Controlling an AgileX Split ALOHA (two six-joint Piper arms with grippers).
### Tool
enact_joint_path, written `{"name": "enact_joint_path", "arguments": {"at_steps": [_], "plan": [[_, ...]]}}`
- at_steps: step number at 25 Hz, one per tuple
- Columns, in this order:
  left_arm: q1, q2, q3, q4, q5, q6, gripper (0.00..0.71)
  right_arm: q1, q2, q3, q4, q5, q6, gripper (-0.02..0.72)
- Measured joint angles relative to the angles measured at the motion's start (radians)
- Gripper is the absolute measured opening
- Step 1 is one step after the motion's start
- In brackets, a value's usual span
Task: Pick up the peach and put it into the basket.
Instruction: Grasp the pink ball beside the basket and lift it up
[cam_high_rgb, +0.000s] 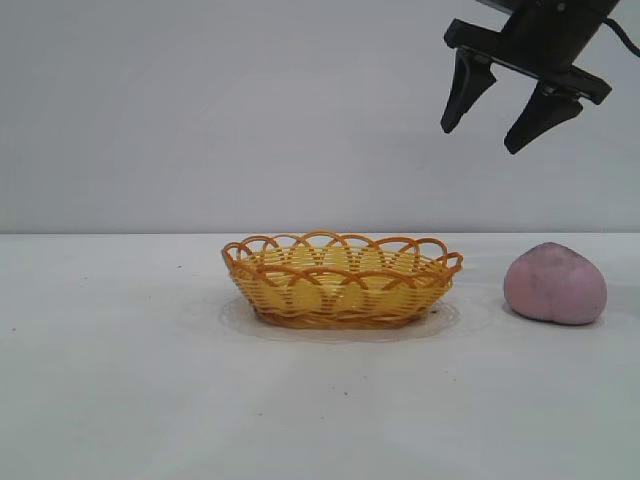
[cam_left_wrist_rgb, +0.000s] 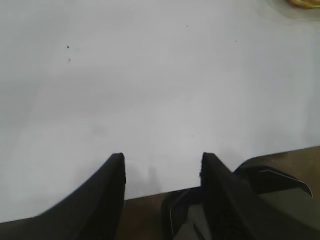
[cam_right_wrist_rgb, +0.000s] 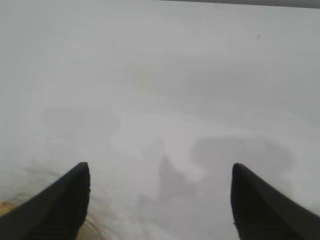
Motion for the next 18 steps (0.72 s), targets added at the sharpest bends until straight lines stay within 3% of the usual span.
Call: {"name": "enact_joint_path", "arguments": {"at_steps": [7,15,18], "plan": [[0.0,-0.333,0.052,0.0,0.067,-0.015,0.339,0.0,0.0,0.0,0.0,0.0,0.0,0.517],[0.0,-0.358,0.062,0.0,0.069,-0.041,0.339,0.0,0.004,-0.002,-0.019,0.001,0.0,0.517],[0.0,-0.358,0.076,-0.004,0.014,-0.041,0.339,0.0,0.006,-0.002,-0.019,0.001,0.0,0.517]]}}
